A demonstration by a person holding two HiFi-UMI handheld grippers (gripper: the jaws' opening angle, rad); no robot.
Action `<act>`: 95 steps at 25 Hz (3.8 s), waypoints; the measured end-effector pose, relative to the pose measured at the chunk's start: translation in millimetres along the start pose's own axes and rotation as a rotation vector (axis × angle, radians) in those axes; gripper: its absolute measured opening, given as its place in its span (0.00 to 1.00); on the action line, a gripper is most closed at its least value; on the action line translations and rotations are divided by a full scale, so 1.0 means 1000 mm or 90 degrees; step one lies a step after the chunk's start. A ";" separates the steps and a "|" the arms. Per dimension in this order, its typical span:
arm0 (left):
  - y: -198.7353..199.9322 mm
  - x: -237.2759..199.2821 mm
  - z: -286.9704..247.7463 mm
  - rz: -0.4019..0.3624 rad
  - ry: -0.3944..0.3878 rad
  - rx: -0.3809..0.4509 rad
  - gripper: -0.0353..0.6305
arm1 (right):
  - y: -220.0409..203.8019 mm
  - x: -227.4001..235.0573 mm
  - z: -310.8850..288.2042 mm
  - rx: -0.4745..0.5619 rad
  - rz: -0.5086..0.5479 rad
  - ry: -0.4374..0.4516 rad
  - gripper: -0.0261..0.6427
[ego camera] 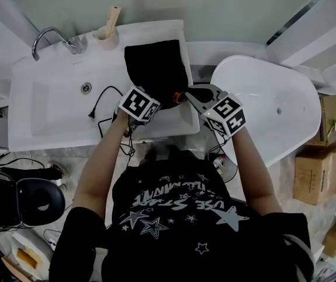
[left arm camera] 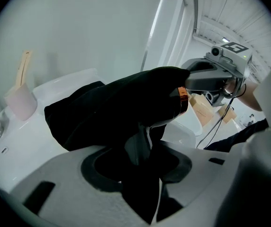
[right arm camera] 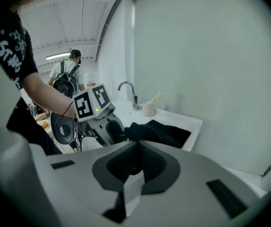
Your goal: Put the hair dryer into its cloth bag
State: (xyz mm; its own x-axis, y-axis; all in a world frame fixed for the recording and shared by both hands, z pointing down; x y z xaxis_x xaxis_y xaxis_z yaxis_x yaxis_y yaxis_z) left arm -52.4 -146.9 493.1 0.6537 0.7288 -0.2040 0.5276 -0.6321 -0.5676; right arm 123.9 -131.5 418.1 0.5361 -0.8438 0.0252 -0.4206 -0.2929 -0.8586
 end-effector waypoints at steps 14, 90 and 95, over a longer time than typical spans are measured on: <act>0.013 -0.011 -0.004 0.057 0.048 0.006 0.34 | -0.012 -0.019 -0.010 -0.023 0.021 0.037 0.06; -0.059 -0.014 0.047 0.085 -0.034 0.123 0.43 | -0.055 -0.079 0.004 0.031 -0.210 -0.293 0.07; -0.063 -0.001 0.060 0.083 -0.013 0.134 0.35 | -0.058 -0.093 0.019 0.037 -0.205 -0.287 0.05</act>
State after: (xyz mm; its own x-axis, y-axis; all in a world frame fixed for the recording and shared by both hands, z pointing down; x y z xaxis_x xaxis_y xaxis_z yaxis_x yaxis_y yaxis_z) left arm -118.8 -91.8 481.3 0.6962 0.6517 -0.3009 0.3135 -0.6532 -0.6893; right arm 111.9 -27.4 455.6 0.8965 -0.4359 0.0793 -0.1505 -0.4680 -0.8708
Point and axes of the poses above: the fingertips, and each gripper's own axes: z backward along the fingers, x to its right, y out of its top, the point moved 8 cm from there along z, backward along the fingers
